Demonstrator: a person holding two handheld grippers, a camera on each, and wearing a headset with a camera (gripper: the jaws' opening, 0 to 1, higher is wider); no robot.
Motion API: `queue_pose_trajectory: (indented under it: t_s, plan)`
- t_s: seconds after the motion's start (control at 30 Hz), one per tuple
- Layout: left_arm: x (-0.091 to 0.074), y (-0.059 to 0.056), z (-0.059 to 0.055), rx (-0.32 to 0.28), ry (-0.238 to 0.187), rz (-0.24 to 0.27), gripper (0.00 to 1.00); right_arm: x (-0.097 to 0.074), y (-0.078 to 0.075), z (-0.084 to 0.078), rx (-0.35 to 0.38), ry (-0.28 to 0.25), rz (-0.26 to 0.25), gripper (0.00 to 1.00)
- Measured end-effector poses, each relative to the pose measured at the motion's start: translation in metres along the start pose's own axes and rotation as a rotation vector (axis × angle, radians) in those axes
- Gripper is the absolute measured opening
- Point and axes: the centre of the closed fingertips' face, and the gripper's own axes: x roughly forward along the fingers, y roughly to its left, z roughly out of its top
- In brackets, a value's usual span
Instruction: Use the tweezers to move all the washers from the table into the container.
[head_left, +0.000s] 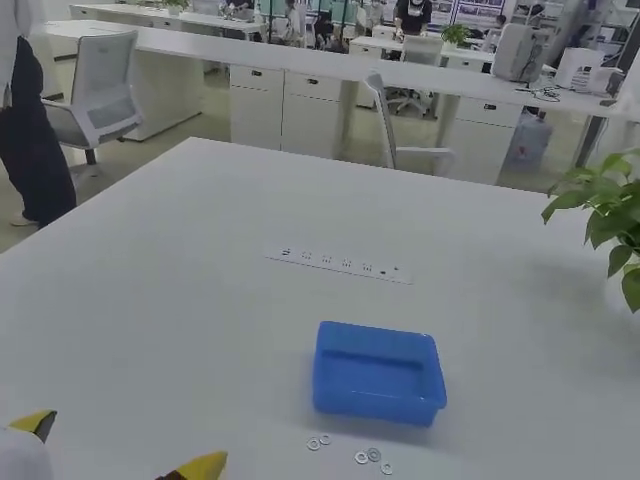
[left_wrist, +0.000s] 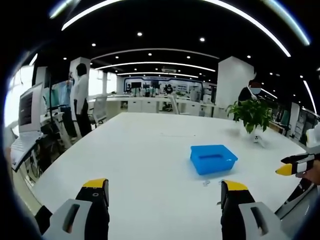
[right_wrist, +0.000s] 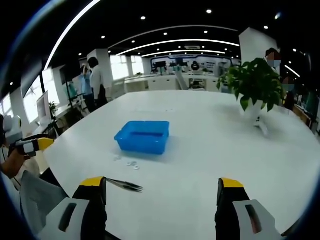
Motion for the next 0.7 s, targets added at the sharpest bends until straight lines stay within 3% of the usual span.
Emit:
queue_pose_trajectory:
  t_s: [0.4,0.47,0.5,0.6,0.7]
  plan:
    - [0.003,-0.005,0.001,0.028,0.004,-0.034,0.91,0.0,0.0,0.002,-0.007,-0.003,-0.004,0.9]
    - [0.005,-0.02,-0.001,0.047,0.019,-0.129,0.85,0.0,0.0,0.001,-0.008,0.001,-0.004,0.9]
    - [0.006,-0.029,-0.005,0.052,0.05,-0.186,0.78,0.001,0.0,0.001,-0.009,0.003,-0.004,0.89]
    - [0.011,-0.037,-0.009,0.087,0.087,-0.237,0.64,-0.001,0.0,0.001,-0.017,0.005,-0.003,0.89]
    - [0.016,-0.049,-0.011,0.131,0.115,-0.306,0.63,-0.001,-0.001,0.001,-0.017,0.007,-0.007,0.88]
